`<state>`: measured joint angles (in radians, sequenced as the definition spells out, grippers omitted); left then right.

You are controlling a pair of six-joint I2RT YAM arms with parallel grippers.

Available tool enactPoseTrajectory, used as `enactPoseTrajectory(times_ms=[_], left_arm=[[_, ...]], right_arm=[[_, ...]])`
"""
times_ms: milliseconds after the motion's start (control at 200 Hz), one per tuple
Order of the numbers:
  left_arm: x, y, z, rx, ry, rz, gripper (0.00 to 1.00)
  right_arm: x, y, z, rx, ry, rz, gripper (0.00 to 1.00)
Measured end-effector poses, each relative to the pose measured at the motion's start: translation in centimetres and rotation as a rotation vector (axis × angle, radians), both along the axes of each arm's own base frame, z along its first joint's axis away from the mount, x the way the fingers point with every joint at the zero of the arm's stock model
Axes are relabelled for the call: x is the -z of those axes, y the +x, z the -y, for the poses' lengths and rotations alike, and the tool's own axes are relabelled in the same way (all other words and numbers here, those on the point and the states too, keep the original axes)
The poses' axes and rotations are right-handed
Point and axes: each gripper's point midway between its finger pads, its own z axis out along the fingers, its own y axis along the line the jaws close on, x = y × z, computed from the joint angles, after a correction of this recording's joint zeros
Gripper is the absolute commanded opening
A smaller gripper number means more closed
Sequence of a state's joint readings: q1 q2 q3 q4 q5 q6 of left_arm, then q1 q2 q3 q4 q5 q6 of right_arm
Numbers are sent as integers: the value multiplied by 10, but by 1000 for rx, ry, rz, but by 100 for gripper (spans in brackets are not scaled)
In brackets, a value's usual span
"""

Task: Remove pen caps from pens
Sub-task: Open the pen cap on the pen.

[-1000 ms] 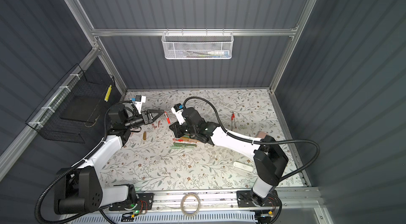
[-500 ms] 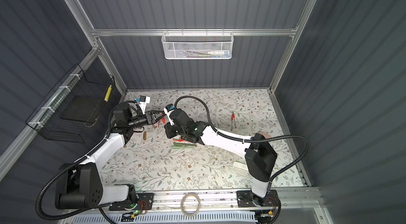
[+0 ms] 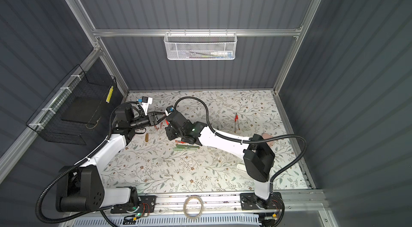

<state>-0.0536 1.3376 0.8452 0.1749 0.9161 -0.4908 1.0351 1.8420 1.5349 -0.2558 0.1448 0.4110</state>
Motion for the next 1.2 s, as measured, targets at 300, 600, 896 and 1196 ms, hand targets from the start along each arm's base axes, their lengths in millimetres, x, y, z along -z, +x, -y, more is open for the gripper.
enactPoseTrajectory(times_ms=[300, 600, 896, 1196], left_arm=[[0, 1, 0, -3, 2, 1, 17], [-1, 1, -1, -6, 2, 5, 0], [-1, 1, -1, -6, 3, 10, 0], [-13, -2, 3, 31, -37, 40, 0]], right_arm=[[2, 1, 1, 7, -10, 1, 0], [5, 2, -1, 6, -12, 0, 0], [14, -7, -3, -50, 62, -39, 40], [24, -1, 0, -112, 217, -143, 28]])
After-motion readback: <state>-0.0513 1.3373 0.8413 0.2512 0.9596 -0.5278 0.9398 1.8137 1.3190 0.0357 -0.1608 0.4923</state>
